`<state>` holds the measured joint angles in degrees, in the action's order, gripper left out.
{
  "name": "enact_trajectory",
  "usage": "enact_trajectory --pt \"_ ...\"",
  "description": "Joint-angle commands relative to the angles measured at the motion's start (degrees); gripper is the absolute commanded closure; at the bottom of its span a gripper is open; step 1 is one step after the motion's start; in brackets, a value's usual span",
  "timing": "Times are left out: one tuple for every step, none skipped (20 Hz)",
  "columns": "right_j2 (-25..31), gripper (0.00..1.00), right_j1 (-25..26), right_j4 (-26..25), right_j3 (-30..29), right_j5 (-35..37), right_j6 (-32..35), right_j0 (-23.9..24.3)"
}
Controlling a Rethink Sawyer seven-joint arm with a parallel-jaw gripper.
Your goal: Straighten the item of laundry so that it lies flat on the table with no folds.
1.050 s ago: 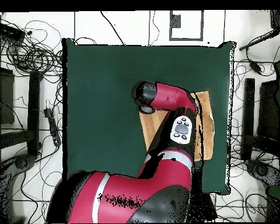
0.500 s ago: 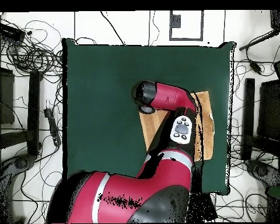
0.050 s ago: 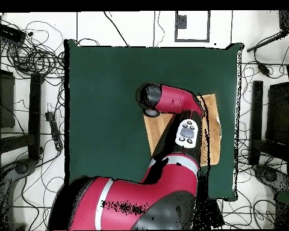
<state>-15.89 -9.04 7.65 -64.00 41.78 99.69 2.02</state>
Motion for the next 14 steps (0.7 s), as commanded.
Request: enact_trajectory --pt "8.07 1.00 2.83 -1.02 1.12 0.51 3.56 -2.40" --pt "8.19 1.00 2.76 -1.13 1.02 0.54 3.17 -2.25" --pt "8.25 1.00 2.70 -1.28 0.89 0.55 2.80 -2.08" --pt "8.46 1.00 2.58 -1.39 0.51 0.43 2.22 -1.62" --pt "8.67 1.00 2.45 -1.50 0.12 0.31 1.64 -1.15" --pt "8.89 1.00 2.39 -1.61 -0.56 -0.05 1.07 -0.47" --pt "8.94 1.00 2.54 -1.98 -1.12 -0.36 0.28 0.33" --pt "8.99 1.00 2.68 -2.35 -1.67 -0.67 -0.51 1.14" --pt "9.12 1.00 2.95 -3.12 -2.06 -1.27 -1.85 1.91" --pt "9.47 1.00 2.99 -4.06 -2.83 -2.39 -3.44 2.76" --pt "9.82 1.00 3.04 -5.01 -3.59 -3.52 -5.03 3.61" --pt "10.19 1.00 2.71 -5.96 -4.70 -4.66 -6.29 4.42" --pt "10.46 1.00 2.19 -6.82 -5.73 -5.44 -7.13 5.10" --pt "10.82 1.00 1.39 -7.51 -6.91 -6.37 -7.55 5.74"
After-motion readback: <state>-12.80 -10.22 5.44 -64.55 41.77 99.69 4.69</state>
